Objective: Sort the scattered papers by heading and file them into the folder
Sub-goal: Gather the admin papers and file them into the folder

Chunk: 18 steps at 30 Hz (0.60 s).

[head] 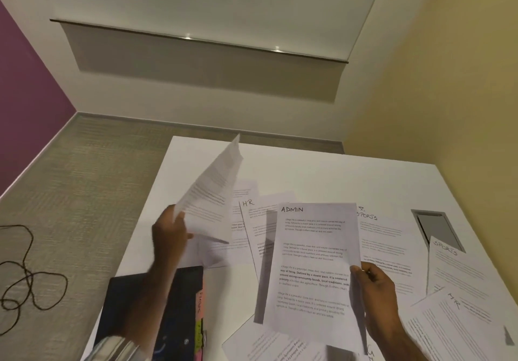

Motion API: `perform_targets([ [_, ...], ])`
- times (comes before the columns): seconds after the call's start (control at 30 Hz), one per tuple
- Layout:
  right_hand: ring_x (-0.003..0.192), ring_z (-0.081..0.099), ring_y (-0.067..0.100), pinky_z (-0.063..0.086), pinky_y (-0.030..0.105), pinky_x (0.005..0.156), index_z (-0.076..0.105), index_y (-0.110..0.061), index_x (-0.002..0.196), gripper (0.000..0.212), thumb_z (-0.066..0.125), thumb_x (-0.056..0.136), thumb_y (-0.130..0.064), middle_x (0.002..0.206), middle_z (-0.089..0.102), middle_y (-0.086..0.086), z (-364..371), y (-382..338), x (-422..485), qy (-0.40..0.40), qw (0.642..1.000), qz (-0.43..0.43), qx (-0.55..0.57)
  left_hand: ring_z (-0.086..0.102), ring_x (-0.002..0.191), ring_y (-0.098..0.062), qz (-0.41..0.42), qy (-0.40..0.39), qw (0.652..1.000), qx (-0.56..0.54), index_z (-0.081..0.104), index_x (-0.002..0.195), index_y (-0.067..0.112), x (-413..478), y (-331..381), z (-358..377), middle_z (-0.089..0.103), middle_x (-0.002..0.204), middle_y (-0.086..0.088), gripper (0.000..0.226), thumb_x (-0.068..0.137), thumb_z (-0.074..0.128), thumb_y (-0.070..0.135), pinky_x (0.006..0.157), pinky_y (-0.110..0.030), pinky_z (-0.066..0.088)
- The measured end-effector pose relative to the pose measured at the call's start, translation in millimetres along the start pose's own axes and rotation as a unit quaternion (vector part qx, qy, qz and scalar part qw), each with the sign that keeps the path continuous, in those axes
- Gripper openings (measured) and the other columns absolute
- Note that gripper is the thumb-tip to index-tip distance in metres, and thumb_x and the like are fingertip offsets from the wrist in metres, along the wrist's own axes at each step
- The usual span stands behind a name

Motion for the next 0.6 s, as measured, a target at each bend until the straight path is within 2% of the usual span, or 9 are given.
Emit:
perform_targets([
  [0.07, 0.08, 0.066, 0.027, 0.052, 0.038, 0.079, 0.071, -0.005, 0.092, 0.011, 0.062, 0.098, -0.006, 0.089, 0.075, 0.013, -1, -3, -3, 0.006, 1.0, -0.002, 0.028, 0.068, 0.077, -0.014, 0.007, 0.022, 1.0, 0.002, 0.062, 0.122, 0.007, -16, 3, -25, 0.067, 0.111, -0.008, 0.026, 0.102, 0.047, 0.015, 0.053, -0.031, 0.061],
  [0.17, 0.084, 0.07, 0.031, 0.054, 0.04, 0.082, 0.071, -0.003, 0.094, 0.01, 0.062, 0.098, -0.007, 0.091, 0.076, 0.015, 7, -2, -5, 0.003, 0.997, 0.011, 0.074, 0.071, 0.078, -0.021, -0.044, -0.003, 0.996, -0.074, 0.063, 0.117, 0.013, -53, 5, -40, 0.067, 0.111, -0.006, 0.02, 0.102, 0.05, 0.016, 0.066, -0.044, 0.063],
  [0.27, 0.085, 0.069, 0.032, 0.053, 0.042, 0.084, 0.072, -0.002, 0.093, 0.011, 0.063, 0.097, -0.006, 0.1, 0.075, 0.026, 21, 2, -7, -0.019, 0.993, 0.029, 0.111, 0.073, 0.082, -0.028, -0.114, -0.098, 0.976, -0.16, 0.067, 0.11, 0.015, -104, 7, -22, 0.073, 0.104, -0.007, 0.015, 0.103, 0.055, 0.017, 0.067, -0.041, 0.062],
  [0.33, 0.084, 0.067, 0.033, 0.052, 0.044, 0.081, 0.072, -0.004, 0.089, 0.013, 0.062, 0.097, -0.006, 0.103, 0.073, 0.029, 30, 3, -9, -0.041, 0.99, 0.039, 0.126, 0.075, 0.08, -0.03, -0.124, -0.147, 0.968, -0.16, 0.069, 0.113, 0.018, -137, 8, -4, 0.074, 0.104, -0.009, 0.016, 0.102, 0.057, 0.016, 0.06, -0.037, 0.061],
  [0.4, 0.08, 0.066, 0.031, 0.053, 0.041, 0.076, 0.072, -0.006, 0.085, 0.015, 0.062, 0.097, -0.005, 0.101, 0.074, 0.029, 36, 1, -13, -0.064, 0.987, 0.04, 0.14, 0.075, 0.076, -0.032, -0.122, -0.168, 0.97, -0.13, 0.069, 0.115, 0.017, -164, 8, 12, 0.072, 0.107, -0.01, 0.018, 0.1, 0.059, 0.014, 0.053, -0.035, 0.06],
  [0.5, 0.068, 0.071, 0.027, 0.061, 0.034, 0.064, 0.07, -0.003, 0.088, 0.014, 0.06, 0.098, -0.001, 0.091, 0.076, 0.021, 41, -9, -27, -0.114, 0.977, 0.039, 0.174, 0.073, 0.058, -0.03, -0.116, -0.198, 0.969, -0.088, 0.067, 0.109, 0.019, -190, 16, 24, 0.073, 0.101, -0.005, 0.012, 0.099, 0.06, 0.017, 0.05, -0.041, 0.06],
  [0.53, 0.066, 0.072, 0.027, 0.062, 0.034, 0.062, 0.07, -0.003, 0.089, 0.013, 0.06, 0.097, 0.0, 0.089, 0.076, 0.02, 40, -12, -32, -0.129, 0.973, 0.04, 0.185, 0.073, 0.058, -0.028, -0.099, -0.217, 0.969, -0.06, 0.066, 0.106, 0.022, -196, 17, 25, 0.075, 0.094, 0.0, 0.011, 0.098, 0.061, 0.028, 0.054, -0.044, 0.061],
  [0.6, 0.065, 0.072, 0.027, 0.061, 0.036, 0.061, 0.07, -0.004, 0.089, 0.013, 0.06, 0.097, 0.0, 0.087, 0.077, 0.019, 35, -16, -38, -0.146, 0.969, 0.04, 0.195, 0.07, 0.07, -0.016, 0.009, -0.228, 0.965, 0.128, 0.062, 0.1, 0.029, -199, 22, 19, 0.07, 0.084, 0.009, 0.038, 0.088, 0.055, 0.064, 0.062, -0.04, 0.058],
])
Point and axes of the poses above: each hand's wrist, its own x-axis towards the middle knuckle, its own z-axis out of the palm, y = z × x, the point moved 6 cm from there along x, towards the middle knuckle
